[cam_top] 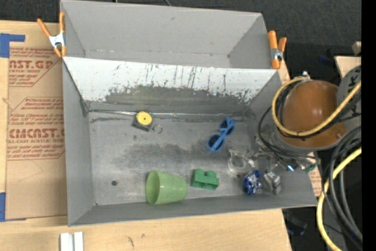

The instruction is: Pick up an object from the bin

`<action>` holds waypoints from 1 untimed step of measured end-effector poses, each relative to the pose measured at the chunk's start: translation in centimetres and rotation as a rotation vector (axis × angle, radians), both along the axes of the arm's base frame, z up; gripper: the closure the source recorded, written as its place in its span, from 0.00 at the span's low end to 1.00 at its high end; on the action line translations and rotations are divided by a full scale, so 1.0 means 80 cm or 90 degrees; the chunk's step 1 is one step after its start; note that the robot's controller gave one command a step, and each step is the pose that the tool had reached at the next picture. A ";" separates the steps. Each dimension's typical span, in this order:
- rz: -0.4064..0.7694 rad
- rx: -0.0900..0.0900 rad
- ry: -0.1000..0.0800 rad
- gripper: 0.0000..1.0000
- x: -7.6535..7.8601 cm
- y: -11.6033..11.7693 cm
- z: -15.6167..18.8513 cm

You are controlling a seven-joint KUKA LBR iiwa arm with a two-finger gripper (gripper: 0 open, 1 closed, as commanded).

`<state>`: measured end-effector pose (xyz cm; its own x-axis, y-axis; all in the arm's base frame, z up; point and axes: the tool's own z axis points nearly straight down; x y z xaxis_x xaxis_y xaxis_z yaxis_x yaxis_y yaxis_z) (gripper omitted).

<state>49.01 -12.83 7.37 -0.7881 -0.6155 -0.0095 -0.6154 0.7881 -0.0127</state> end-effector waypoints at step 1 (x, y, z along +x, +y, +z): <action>0.000 0.002 0.000 1.00 0.002 0.003 0.004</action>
Offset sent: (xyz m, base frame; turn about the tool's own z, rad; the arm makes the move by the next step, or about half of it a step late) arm 0.0000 0.0000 0.0000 0.0000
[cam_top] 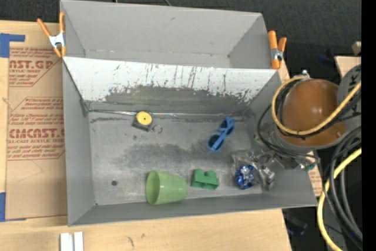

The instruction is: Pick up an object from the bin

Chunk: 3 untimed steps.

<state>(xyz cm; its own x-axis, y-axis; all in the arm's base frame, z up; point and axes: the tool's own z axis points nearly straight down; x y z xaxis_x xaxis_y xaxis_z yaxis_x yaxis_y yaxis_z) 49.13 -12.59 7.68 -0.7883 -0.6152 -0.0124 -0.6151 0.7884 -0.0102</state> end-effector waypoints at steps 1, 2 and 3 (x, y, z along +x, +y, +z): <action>0.053 -0.001 0.005 1.00 -0.001 0.004 0.113; 0.052 0.001 0.009 0.00 -0.003 0.004 0.108; 0.110 0.000 0.008 0.00 0.031 -0.001 0.125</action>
Offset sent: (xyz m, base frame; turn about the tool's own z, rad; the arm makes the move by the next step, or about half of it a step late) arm -0.0033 0.0022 0.0866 -0.0824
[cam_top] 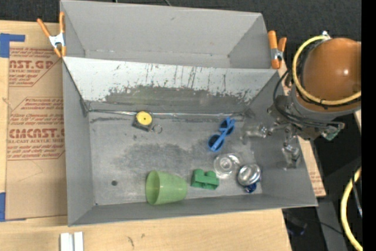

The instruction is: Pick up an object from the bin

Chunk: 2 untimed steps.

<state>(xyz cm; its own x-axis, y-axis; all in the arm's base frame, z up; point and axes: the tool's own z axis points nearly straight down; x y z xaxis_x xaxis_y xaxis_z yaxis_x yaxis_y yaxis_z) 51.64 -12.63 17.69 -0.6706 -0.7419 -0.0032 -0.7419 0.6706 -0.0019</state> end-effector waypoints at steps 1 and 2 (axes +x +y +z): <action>-0.054 0.002 0.008 0.00 -0.029 0.022 -0.117; -0.054 0.000 0.001 1.00 -0.025 0.020 -0.111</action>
Offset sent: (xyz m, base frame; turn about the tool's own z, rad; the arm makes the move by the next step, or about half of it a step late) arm -0.0206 0.0143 -0.0885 0.0846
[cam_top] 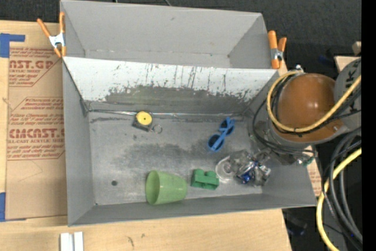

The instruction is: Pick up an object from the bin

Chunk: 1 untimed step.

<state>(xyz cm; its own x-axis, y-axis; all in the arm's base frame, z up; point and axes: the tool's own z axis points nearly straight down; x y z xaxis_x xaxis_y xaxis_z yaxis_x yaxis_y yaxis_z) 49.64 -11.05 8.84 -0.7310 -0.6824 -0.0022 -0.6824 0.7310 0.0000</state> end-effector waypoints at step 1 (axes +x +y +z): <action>0.045 -0.002 -0.005 1.00 0.009 -0.038 0.171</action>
Offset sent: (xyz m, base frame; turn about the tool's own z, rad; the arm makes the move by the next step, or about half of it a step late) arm 0.0055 -0.0298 0.1331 -0.0730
